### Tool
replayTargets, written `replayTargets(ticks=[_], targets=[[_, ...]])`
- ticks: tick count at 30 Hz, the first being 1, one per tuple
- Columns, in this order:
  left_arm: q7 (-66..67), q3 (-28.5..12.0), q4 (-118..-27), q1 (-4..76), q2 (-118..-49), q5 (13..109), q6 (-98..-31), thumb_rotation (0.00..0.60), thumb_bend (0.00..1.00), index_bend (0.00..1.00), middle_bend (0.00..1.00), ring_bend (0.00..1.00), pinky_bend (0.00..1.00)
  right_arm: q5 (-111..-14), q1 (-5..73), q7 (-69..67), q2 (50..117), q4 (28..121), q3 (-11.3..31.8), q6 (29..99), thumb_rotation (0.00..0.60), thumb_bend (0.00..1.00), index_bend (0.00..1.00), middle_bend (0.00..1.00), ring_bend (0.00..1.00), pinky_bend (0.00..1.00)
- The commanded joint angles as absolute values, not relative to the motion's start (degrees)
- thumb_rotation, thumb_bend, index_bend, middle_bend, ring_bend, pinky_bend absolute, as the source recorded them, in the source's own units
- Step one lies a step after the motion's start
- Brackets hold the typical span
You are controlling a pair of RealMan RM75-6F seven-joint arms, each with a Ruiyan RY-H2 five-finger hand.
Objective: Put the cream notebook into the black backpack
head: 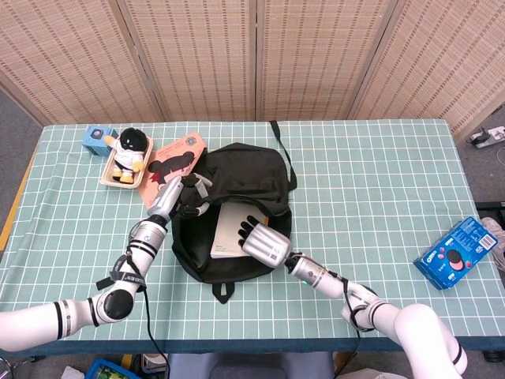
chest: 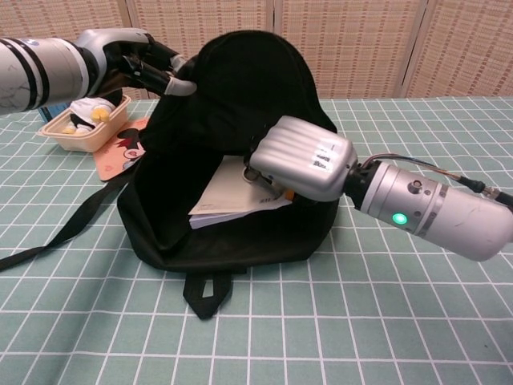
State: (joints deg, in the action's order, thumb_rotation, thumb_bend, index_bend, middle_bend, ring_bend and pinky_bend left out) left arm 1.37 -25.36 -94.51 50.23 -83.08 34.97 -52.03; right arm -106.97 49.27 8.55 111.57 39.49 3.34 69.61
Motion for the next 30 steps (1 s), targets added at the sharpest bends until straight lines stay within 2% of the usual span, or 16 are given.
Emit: replayTargets(ticks=[1, 6, 8, 9, 13, 14, 16, 22, 30], targets=[[1.3, -25.3, -94.6, 50.3, -83.0, 34.9, -52.1, 0.6, 0.4, 0.8, 0.33, 0.24, 0.21, -105.8, 50.1, 9.9, 112.7, 38.0, 3.6, 68.3, 0.6, 0.61, 0.87, 0.55, 0.38, 0.37], [1.2, -25.1, -95.0, 50.3, -82.6, 34.8, -52.3, 0.6, 0.4, 0.8, 0.33, 0.24, 0.21, -103.1, 50.7, 11.8, 114.3, 36.3, 4.5, 66.3, 0.6, 0.6, 0.87, 0.54, 0.38, 0.37], [1.1, -25.0, -95.1, 50.3, -82.4, 34.7, -52.4, 0.6, 0.4, 0.8, 0.33, 0.24, 0.21, -102.0, 50.7, 12.9, 114.8, 36.1, 4.8, 65.8, 0.6, 0.55, 0.82, 0.51, 0.37, 0.37], [1.1, -25.0, -95.2, 50.3, -82.3, 34.7, -52.4, 0.6, 0.4, 0.8, 0.33, 0.24, 0.21, -101.6, 50.6, 13.2, 114.9, 36.2, 4.9, 65.7, 0.6, 0.52, 0.77, 0.49, 0.37, 0.37], [1.1, -24.9, -95.2, 50.4, -82.1, 34.5, -52.5, 0.6, 0.4, 0.79, 0.33, 0.24, 0.21, -100.4, 50.0, 13.0, 114.3, 38.4, 4.6, 65.9, 0.6, 0.24, 0.29, 0.39, 0.31, 0.37], [1.1, -24.8, -95.1, 50.5, -82.1, 34.3, -52.5, 0.6, 0.4, 0.79, 0.33, 0.24, 0.21, -100.4, 49.8, 12.9, 113.8, 39.3, 4.3, 66.2, 0.6, 0.19, 0.21, 0.38, 0.3, 0.37], [1.2, -24.8, -94.9, 50.6, -82.2, 34.1, -52.4, 0.6, 0.4, 0.79, 0.33, 0.24, 0.21, -100.2, 49.4, 13.0, 113.1, 40.9, 4.1, 66.8, 0.6, 0.14, 0.12, 0.36, 0.29, 0.37], [1.5, -24.4, -94.8, 50.9, -82.2, 33.5, -52.4, 0.6, 0.4, 0.78, 0.33, 0.24, 0.21, -99.9, 47.9, 12.4, 109.5, 48.1, 3.4, 69.2, 0.6, 0.09, 0.0, 0.33, 0.28, 0.37], [2.0, -24.0, -94.2, 51.2, -82.4, 32.9, -52.8, 0.6, 0.4, 0.77, 0.33, 0.24, 0.21, -100.8, 45.3, 11.4, 102.5, 59.6, 1.5, 72.9, 0.6, 0.06, 0.0, 0.33, 0.27, 0.37]])
